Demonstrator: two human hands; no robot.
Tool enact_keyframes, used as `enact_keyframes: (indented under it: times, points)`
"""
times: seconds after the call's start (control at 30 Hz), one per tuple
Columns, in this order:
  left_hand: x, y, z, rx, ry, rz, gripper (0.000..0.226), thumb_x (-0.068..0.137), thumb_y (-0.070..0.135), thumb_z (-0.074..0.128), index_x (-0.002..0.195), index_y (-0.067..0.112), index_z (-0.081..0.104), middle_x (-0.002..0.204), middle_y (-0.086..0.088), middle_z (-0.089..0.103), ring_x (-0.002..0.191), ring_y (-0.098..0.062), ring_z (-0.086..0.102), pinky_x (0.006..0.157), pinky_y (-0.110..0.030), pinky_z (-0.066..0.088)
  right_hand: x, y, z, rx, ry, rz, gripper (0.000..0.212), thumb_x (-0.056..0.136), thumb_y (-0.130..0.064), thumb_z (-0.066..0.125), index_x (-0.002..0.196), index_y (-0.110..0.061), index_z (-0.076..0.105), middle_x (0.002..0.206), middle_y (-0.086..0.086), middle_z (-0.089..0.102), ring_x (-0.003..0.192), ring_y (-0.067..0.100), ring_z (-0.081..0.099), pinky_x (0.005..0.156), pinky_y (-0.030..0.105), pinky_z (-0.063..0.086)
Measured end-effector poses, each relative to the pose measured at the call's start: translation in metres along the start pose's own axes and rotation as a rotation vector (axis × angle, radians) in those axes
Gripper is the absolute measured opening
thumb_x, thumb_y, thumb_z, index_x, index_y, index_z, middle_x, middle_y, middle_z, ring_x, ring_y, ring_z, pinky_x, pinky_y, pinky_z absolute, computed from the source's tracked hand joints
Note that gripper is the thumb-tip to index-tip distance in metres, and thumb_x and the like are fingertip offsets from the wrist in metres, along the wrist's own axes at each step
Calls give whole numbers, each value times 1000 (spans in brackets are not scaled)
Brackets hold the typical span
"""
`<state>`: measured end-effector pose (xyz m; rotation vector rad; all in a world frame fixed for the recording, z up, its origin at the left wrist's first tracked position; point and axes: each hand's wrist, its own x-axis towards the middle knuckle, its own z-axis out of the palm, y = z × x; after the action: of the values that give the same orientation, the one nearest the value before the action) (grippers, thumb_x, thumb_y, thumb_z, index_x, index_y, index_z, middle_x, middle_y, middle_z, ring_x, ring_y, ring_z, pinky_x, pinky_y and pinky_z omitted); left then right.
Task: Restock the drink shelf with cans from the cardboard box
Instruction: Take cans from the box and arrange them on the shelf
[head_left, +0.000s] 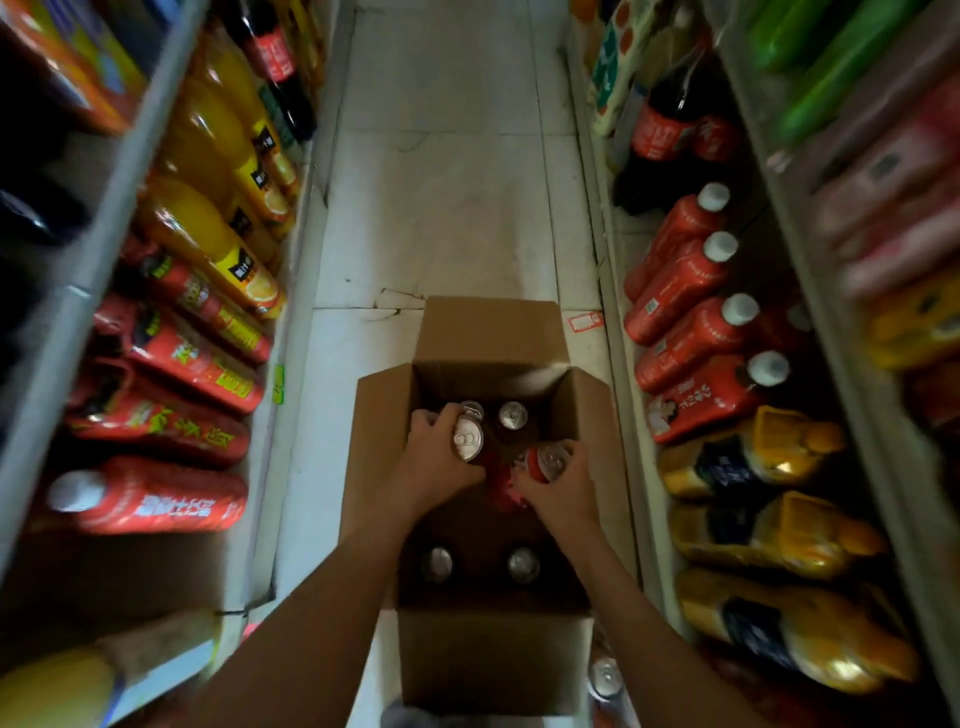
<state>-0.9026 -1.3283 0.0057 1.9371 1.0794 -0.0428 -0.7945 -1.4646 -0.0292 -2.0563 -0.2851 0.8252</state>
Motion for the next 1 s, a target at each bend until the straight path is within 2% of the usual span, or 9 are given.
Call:
enact_keyframes:
  times: [0.1, 0.3, 0.47, 0.53, 0.63, 0.73, 0.83, 0.93, 1.0]
  points:
    - [-30, 52, -57, -187, 12, 89, 61, 61, 19, 87, 111, 19, 52, 100, 13, 52, 90, -2, 54, 71, -3, 37, -48, -57, -38, 89, -17, 52, 65, 65, -26, 85, 117, -22, 45, 110, -4, 56, 104, 13, 55, 94, 33, 47]
    - [-106, 166, -157, -587, -176, 30, 75, 62, 30, 87, 125, 26, 47, 122, 0, 59, 106, -12, 61, 78, -20, 53, -150, -181, -135, 373, -61, 88, 41, 73, -3, 78, 99, -24, 55, 99, 4, 63, 91, 21, 63, 80, 41, 54]
    - [-172, 274, -224, -744, -245, 162, 64, 59, 39, 79, 117, 25, 56, 102, -3, 69, 94, -25, 67, 80, -40, 54, -224, -284, -218, 459, -43, 14, 53, 59, -24, 81, 107, -20, 60, 102, 8, 66, 92, 23, 63, 77, 35, 50]
    - [-191, 314, -243, -834, -288, 212, 64, 55, 38, 77, 113, 22, 56, 94, -2, 68, 86, -21, 68, 73, -36, 55, -248, -318, -246, 466, -28, -42, 42, 63, -20, 73, 103, -20, 61, 96, 5, 67, 86, 17, 64, 74, 30, 50]
    - [-214, 379, -264, -933, -356, 276, 91, 39, 43, 90, 112, 5, 51, 90, -5, 66, 80, -15, 67, 69, -28, 57, -280, -365, -278, 483, 24, -99, 47, 58, -31, 78, 101, -24, 62, 92, -1, 69, 80, 12, 65, 70, 24, 50]
    - [-233, 433, -274, -1009, -413, 314, 98, 26, 55, 91, 106, 9, 58, 83, 1, 73, 79, -13, 70, 69, -28, 56, -313, -402, -306, 483, 122, -147, 51, 59, -36, 79, 104, -20, 61, 92, 2, 69, 83, 18, 66, 74, 30, 51]
    - [-256, 480, -284, -1057, -469, 365, 99, 29, 55, 91, 112, 12, 57, 88, -1, 74, 83, -15, 70, 66, -26, 56, -351, -433, -338, 449, 228, -208, 50, 64, -36, 73, 107, -16, 57, 90, -1, 68, 79, 11, 66, 67, 20, 50]
    - [-277, 521, -295, -948, -565, 493, 95, 35, 58, 89, 114, 17, 58, 99, -2, 72, 89, -14, 69, 71, -28, 56, -390, -451, -368, 359, 308, -275, 60, 59, -51, 78, 108, -27, 54, 95, -2, 70, 86, 13, 69, 78, 32, 53]
    - [-292, 546, -299, -874, -609, 587, 92, 29, 58, 90, 107, 22, 57, 91, 5, 73, 84, -9, 69, 75, -30, 56, -419, -455, -386, 302, 390, -331, 53, 59, -51, 78, 102, -33, 54, 94, -5, 71, 88, 12, 69, 84, 38, 54]
